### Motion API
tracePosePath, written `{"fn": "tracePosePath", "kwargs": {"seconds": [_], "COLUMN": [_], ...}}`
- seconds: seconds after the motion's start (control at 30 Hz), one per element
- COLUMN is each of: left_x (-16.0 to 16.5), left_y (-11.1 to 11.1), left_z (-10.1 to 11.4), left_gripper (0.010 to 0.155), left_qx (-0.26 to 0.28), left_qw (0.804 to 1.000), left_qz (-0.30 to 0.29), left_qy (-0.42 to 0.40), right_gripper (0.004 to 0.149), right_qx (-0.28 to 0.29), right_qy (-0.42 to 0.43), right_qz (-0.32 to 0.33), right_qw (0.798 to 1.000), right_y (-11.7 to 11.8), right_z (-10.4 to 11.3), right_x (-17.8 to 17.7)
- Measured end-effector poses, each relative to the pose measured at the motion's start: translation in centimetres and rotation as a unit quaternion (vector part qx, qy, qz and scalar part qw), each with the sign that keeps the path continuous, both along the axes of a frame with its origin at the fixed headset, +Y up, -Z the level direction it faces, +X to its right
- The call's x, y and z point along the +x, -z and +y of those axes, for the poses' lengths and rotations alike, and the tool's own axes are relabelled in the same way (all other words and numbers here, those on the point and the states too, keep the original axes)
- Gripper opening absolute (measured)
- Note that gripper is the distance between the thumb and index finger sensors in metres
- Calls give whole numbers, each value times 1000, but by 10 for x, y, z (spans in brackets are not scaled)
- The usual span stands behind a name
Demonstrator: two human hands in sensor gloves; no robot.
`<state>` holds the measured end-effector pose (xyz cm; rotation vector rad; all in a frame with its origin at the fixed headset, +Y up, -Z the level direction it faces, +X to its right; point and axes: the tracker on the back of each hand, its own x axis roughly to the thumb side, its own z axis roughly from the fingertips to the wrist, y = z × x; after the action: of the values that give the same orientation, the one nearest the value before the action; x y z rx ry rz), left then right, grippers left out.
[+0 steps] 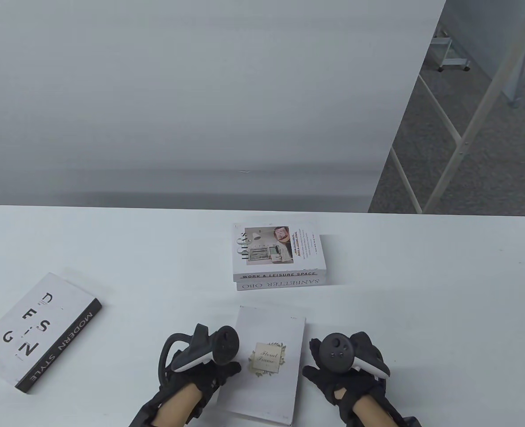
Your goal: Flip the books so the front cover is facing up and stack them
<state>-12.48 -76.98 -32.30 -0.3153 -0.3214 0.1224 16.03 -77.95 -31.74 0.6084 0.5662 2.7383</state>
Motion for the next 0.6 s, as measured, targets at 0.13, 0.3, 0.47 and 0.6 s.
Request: {"fn": "tracePosePath", "kwargs": {"seconds": [0.13,0.3,0.47,0.6], "left_x": [5,10,17,14], "left_y": [-2,-4,-4,-3], "left_z": [-1,-6,-14,-20], "left_gripper": [75,77,80,80], "left_qx": [-11,-47,-79,-91], "left_qw": [999,996,990,983], "left_qz": [2,7,4,10], "left_qy": [-32,-78,-121,-160], "right_gripper": [68,67,68,68], "right_qx": [-8,-17,-34,-29], "right_qy": [3,14,45,56], "right_qz": [0,-3,-15,-12], "right_qw": [1000,1000,998,998], "right_y": [0,1,2,1], "right_z": [-1,-2,-3,-2], "right_x": [-2,-2,2,5]}}
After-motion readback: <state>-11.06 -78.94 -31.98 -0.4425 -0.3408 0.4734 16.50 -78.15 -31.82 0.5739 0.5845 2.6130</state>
